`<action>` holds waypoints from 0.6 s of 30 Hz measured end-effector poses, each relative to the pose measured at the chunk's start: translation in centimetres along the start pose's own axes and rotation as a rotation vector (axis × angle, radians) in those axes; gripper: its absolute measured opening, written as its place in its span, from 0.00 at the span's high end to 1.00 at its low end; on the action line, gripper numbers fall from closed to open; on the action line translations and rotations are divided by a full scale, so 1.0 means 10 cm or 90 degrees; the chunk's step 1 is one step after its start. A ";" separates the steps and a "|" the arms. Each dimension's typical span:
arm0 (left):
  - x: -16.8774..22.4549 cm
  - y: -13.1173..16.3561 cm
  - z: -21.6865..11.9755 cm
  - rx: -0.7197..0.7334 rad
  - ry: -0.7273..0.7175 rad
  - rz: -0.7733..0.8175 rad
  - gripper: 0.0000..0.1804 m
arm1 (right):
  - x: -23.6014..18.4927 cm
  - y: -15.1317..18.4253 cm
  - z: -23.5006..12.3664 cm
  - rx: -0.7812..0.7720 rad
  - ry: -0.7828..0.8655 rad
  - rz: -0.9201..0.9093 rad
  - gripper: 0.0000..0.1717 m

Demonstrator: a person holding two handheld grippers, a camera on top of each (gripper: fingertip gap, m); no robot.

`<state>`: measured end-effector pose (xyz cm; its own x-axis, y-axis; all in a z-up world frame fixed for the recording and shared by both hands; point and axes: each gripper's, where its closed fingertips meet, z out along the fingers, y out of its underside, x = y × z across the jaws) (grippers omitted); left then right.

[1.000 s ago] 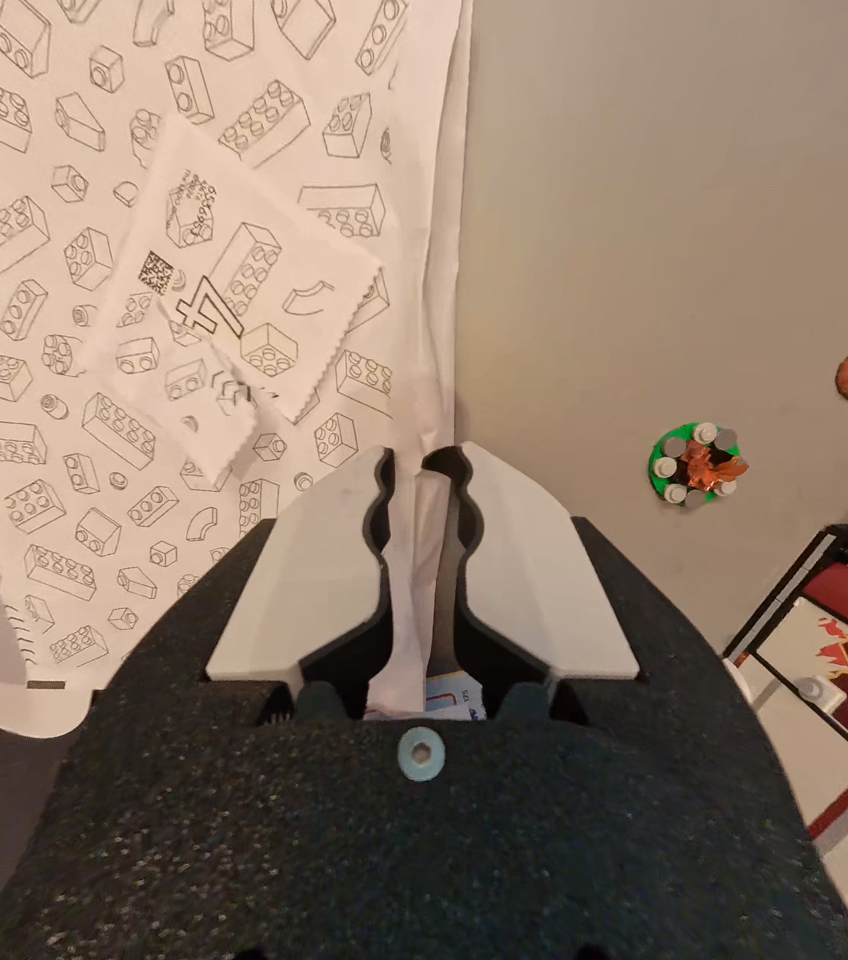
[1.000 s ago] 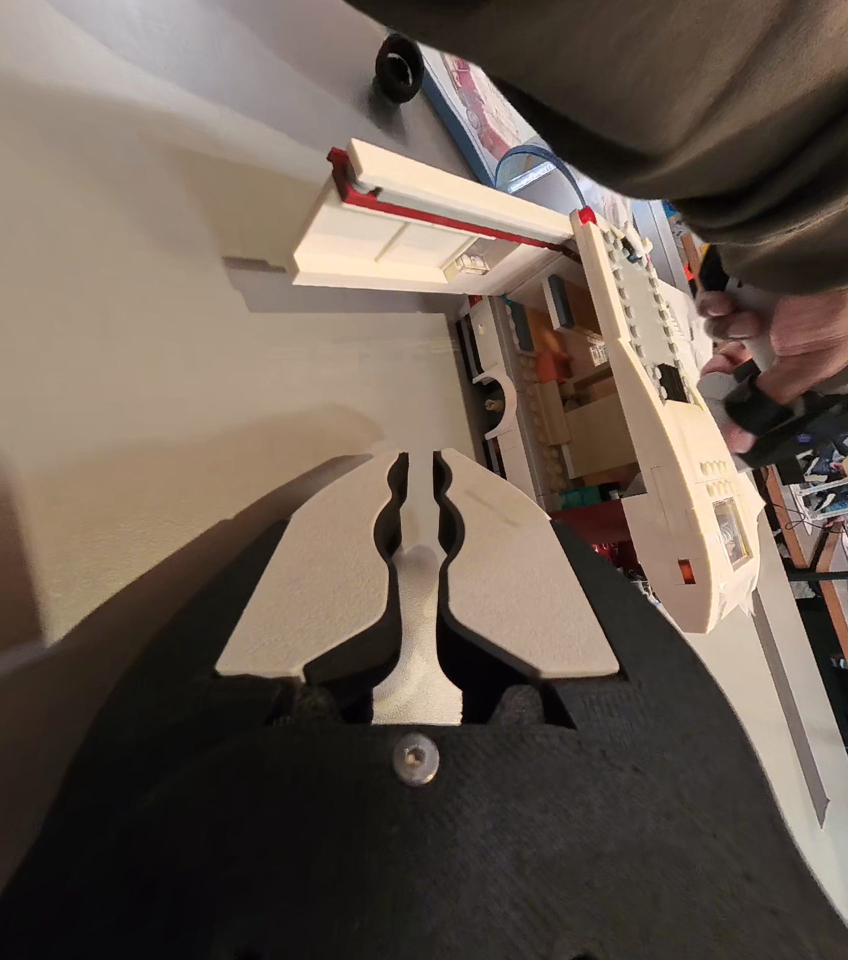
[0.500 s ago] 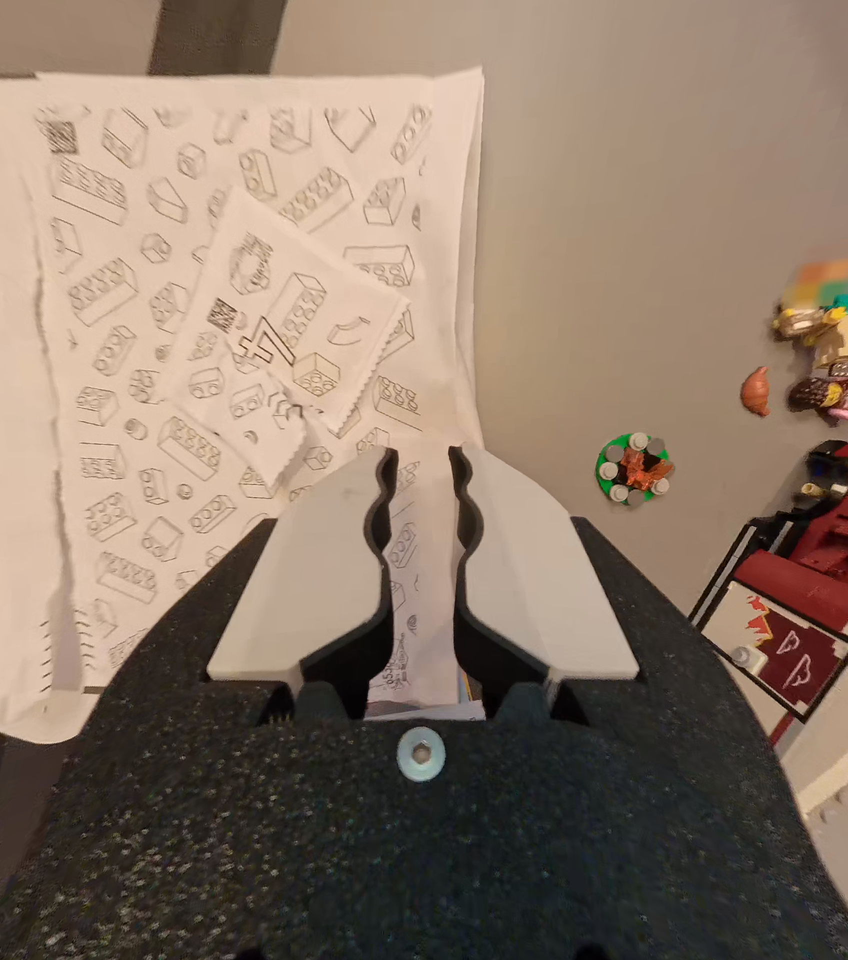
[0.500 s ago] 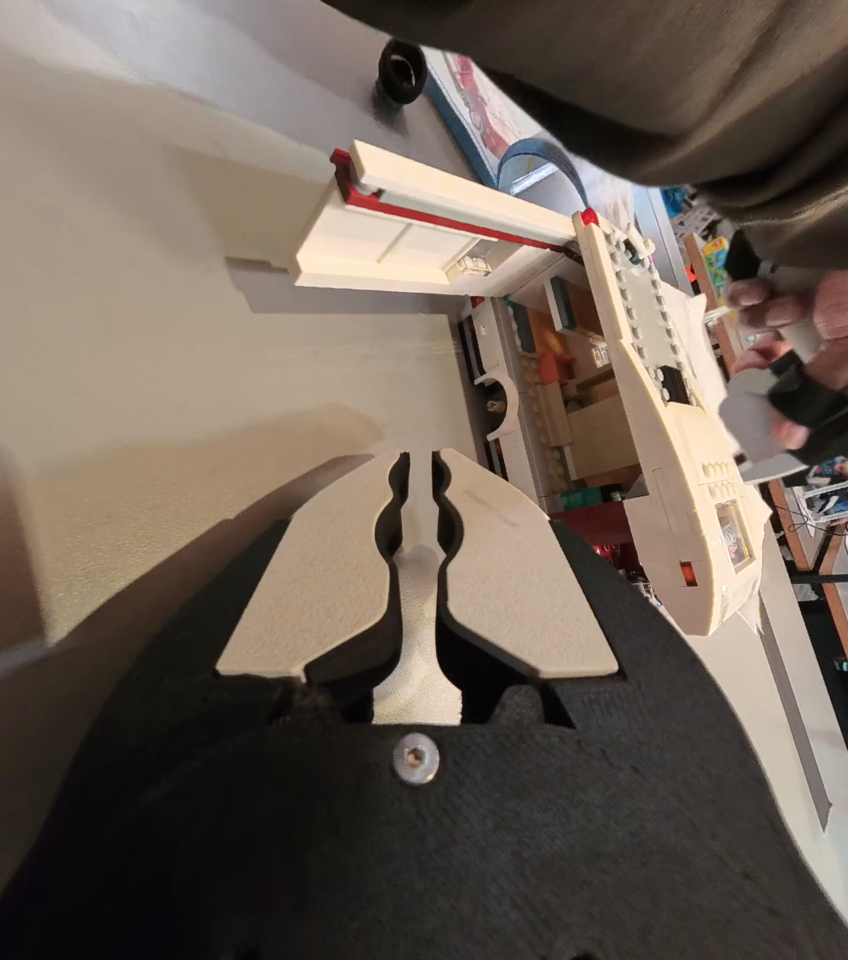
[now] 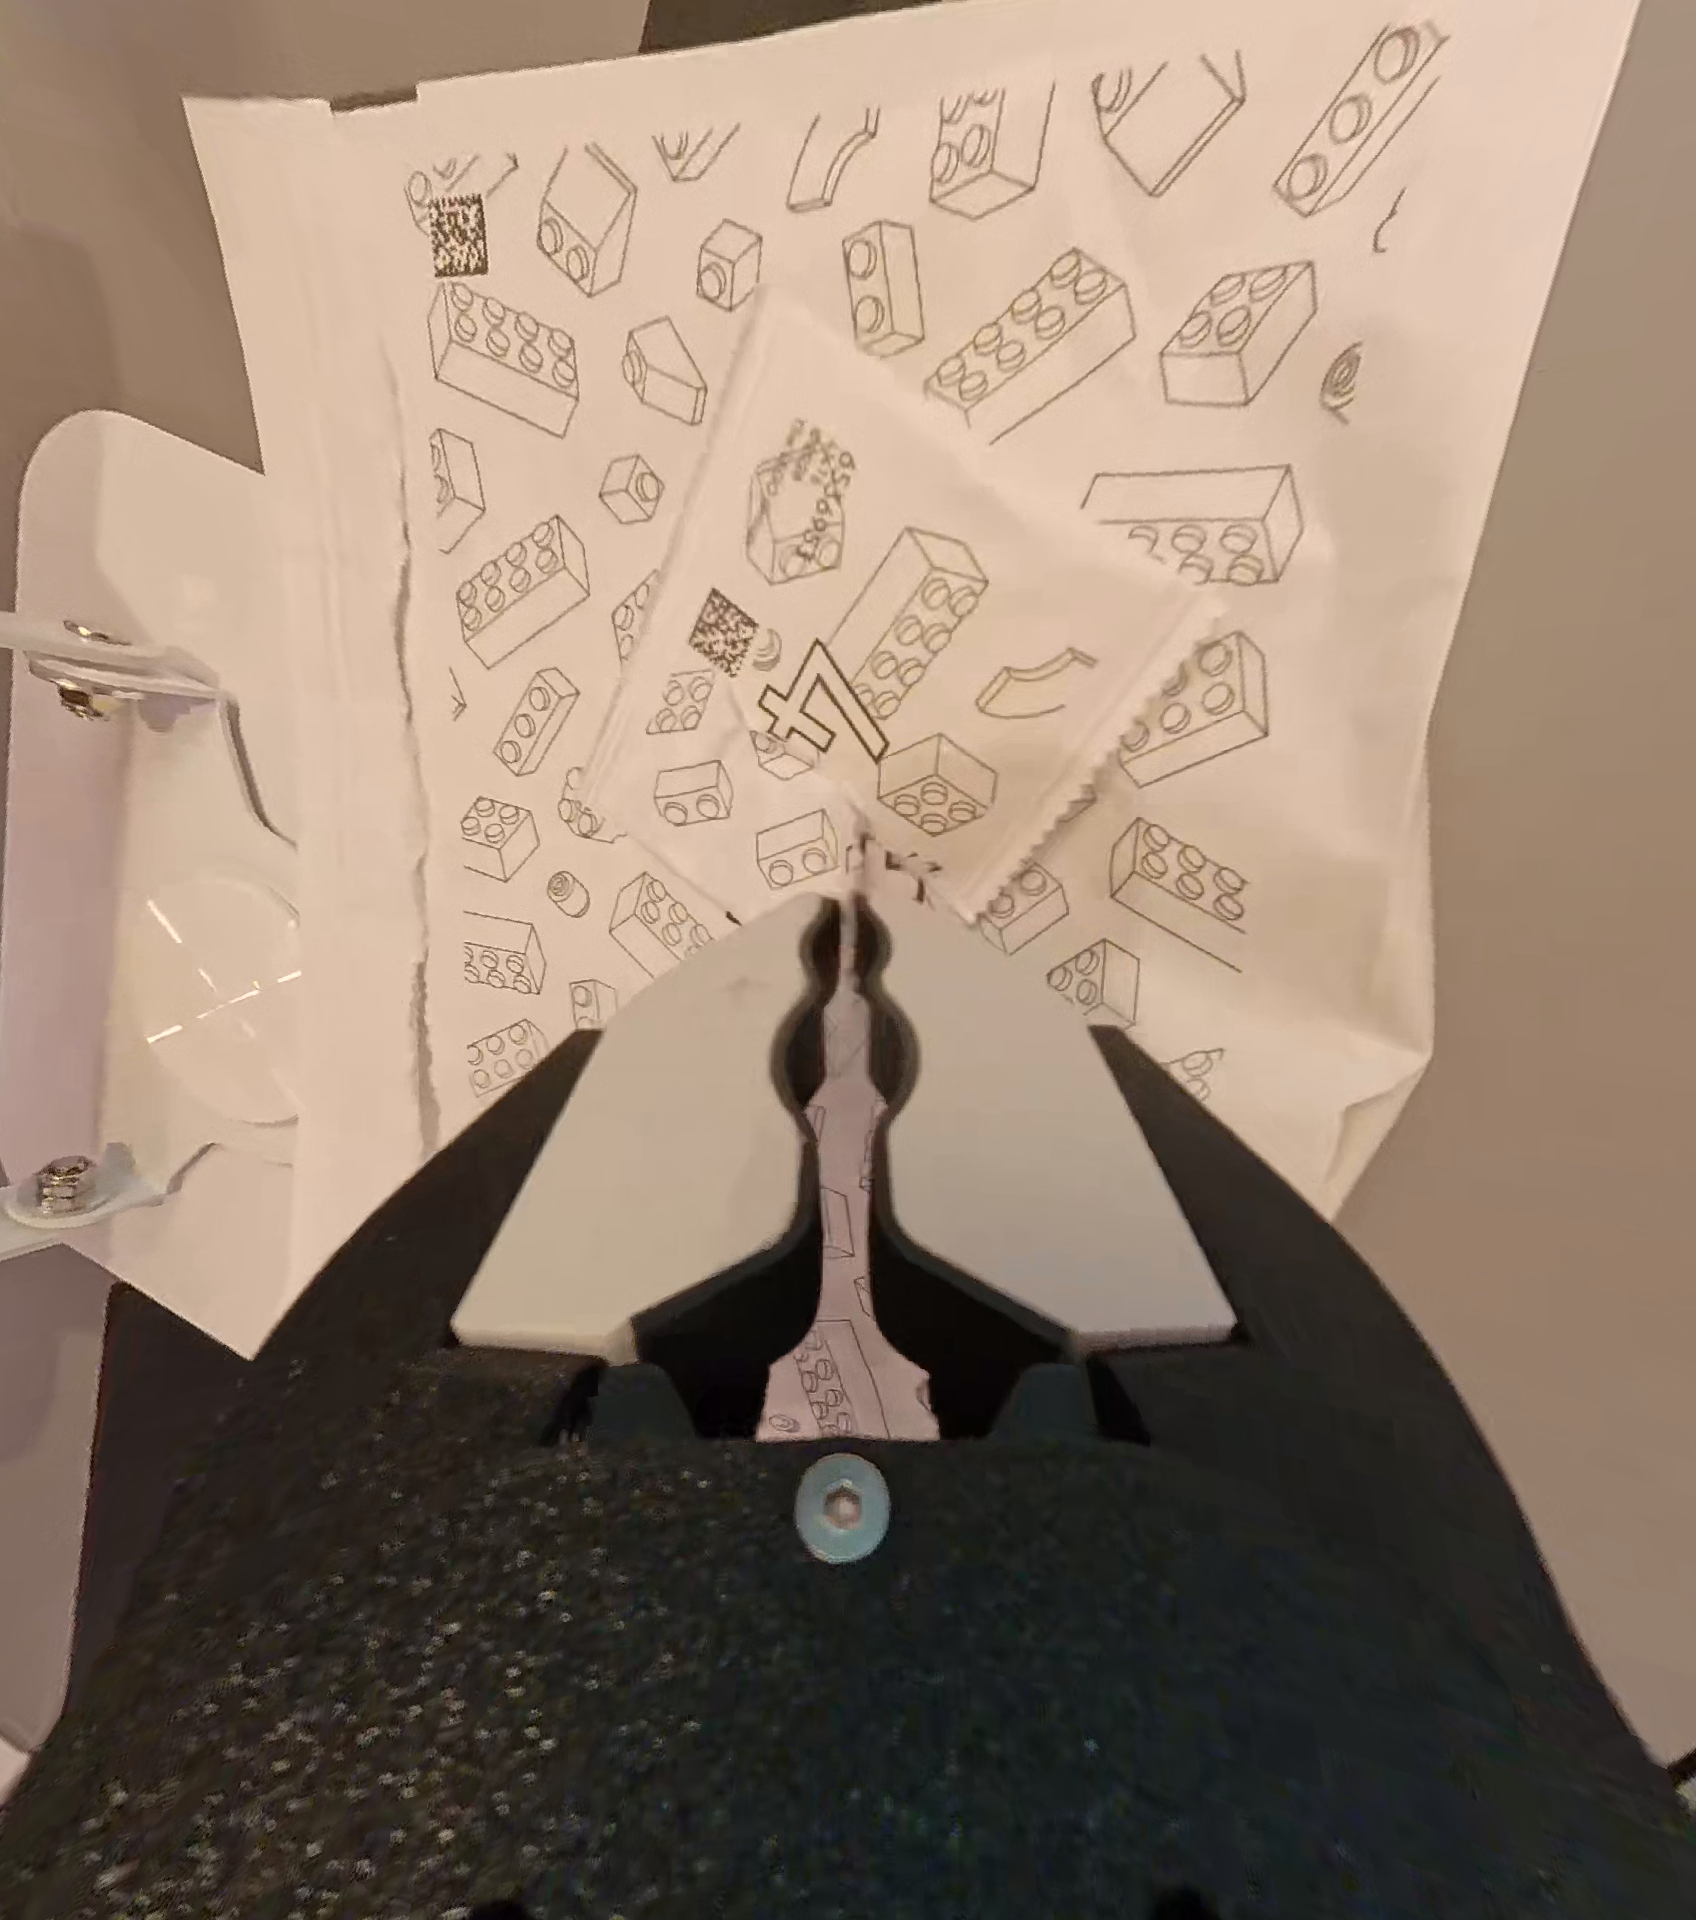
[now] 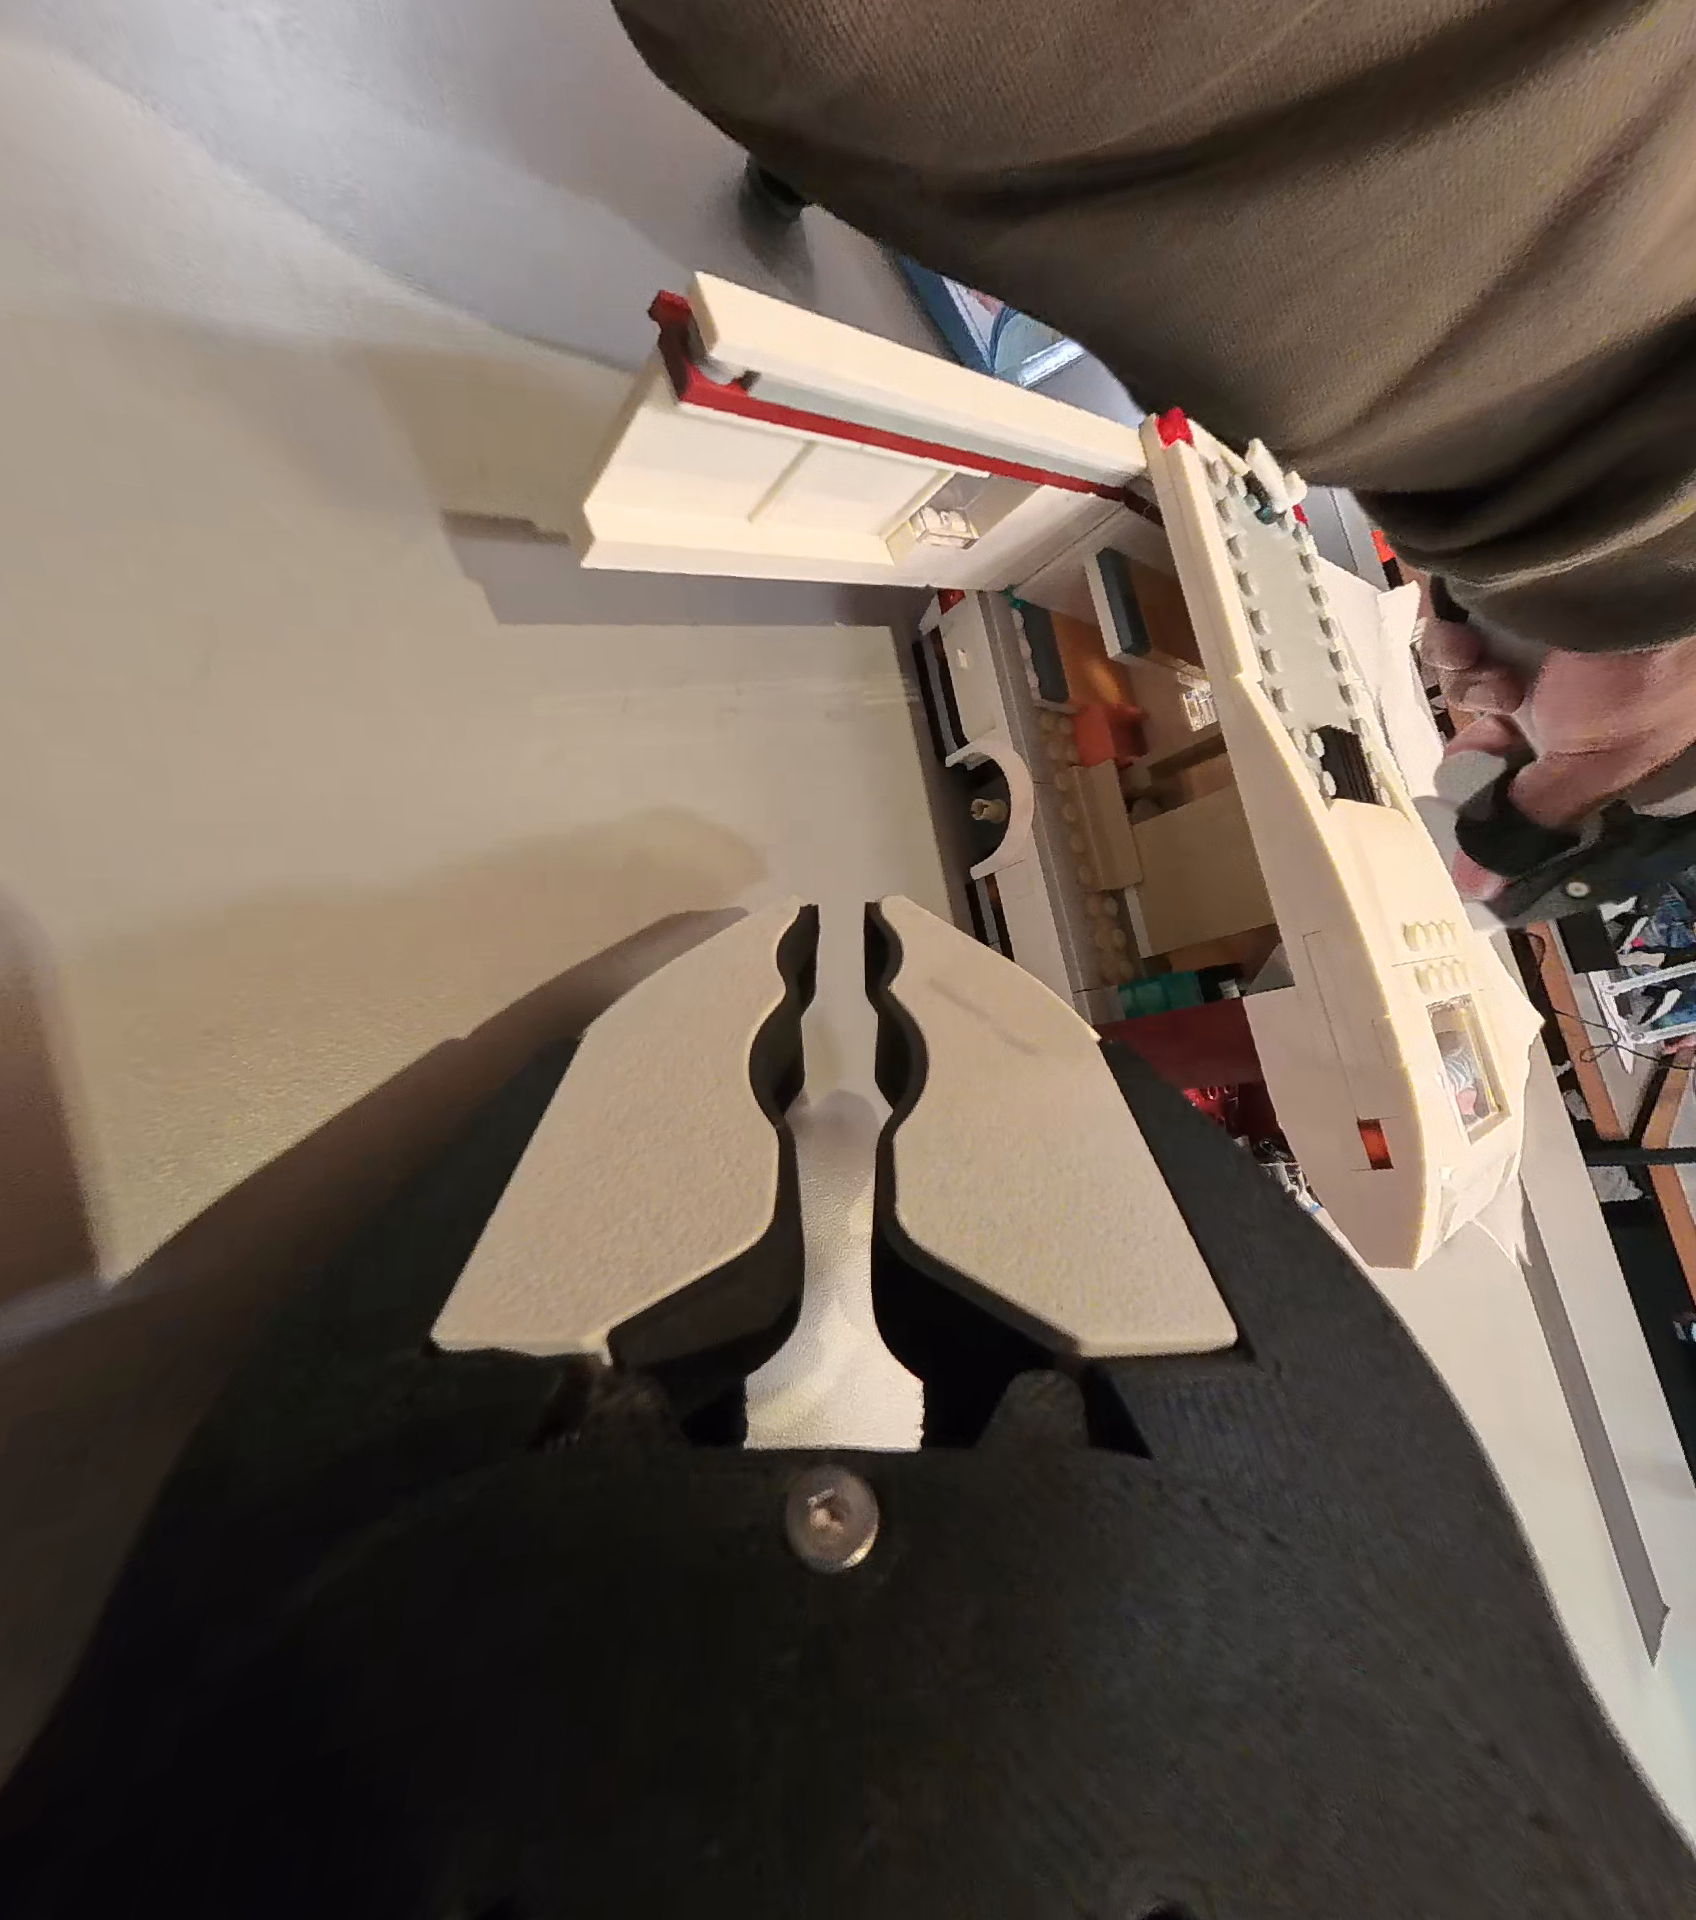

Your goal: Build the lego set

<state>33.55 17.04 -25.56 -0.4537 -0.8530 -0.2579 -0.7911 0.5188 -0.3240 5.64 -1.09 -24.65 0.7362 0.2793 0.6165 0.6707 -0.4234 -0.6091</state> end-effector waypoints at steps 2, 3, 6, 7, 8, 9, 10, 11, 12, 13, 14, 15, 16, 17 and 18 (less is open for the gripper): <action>-0.06 -0.06 -0.08 0.014 -0.032 0.010 1.00 | 0.00 0.00 0.00 0.000 0.000 -0.002 0.96; -0.08 -0.11 -0.15 0.029 -0.045 0.014 1.00 | 0.00 0.00 0.00 0.000 0.001 -0.004 0.96; -0.07 -0.37 -0.47 0.109 -0.063 0.022 1.00 | -0.01 0.00 0.00 0.001 0.002 -0.006 0.96; -0.03 -0.47 -0.60 0.139 -0.061 0.022 1.00 | -0.01 0.00 0.00 0.001 0.002 -0.007 0.96; 0.02 -0.57 -0.73 0.169 -0.054 0.023 1.00 | -0.01 0.00 0.00 0.001 0.003 -0.008 0.96; 0.08 -0.65 -0.84 0.195 -0.046 0.025 1.00 | -0.01 0.00 0.00 0.001 0.004 -0.009 0.96; 0.15 -0.73 -0.94 0.215 -0.038 0.026 1.00 | -0.01 0.00 0.00 0.001 0.004 -0.010 0.96; 0.22 -0.78 -1.01 0.227 -0.028 0.030 1.00 | -0.01 -0.01 0.00 0.001 0.004 -0.010 0.96; 0.30 -0.81 -1.05 0.234 -0.014 0.037 0.99 | -0.01 -0.01 0.00 0.001 0.004 -0.011 0.96; 0.40 -0.82 -1.05 0.231 0.001 0.043 0.96 | -0.01 -0.01 0.00 0.001 0.004 -0.011 0.96; 0.48 -0.80 -1.02 0.219 0.015 0.049 0.91 | -0.01 -0.01 0.00 0.001 0.005 -0.011 0.96; 0.54 -0.76 -0.97 0.200 0.025 0.052 0.85 | -0.01 -0.01 -0.01 0.001 0.005 -0.011 0.96; 0.56 -0.71 -0.91 0.181 0.027 0.048 0.78 | -0.01 -0.01 -0.01 0.001 0.005 -0.012 0.96; 0.54 -0.64 -0.86 0.165 0.026 0.040 0.73 | -0.01 -0.01 -0.01 0.001 0.005 -0.012 0.96; 0.50 -0.57 -0.80 0.153 0.025 0.026 0.69 | -0.01 0.00 -0.01 0.001 0.005 -0.012 0.96</action>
<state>32.47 9.34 -17.71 -0.5025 -0.8304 -0.2407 -0.6541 0.5472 -0.5221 5.52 -1.18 -24.65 0.7226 0.2808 0.6317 0.6847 -0.4166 -0.5980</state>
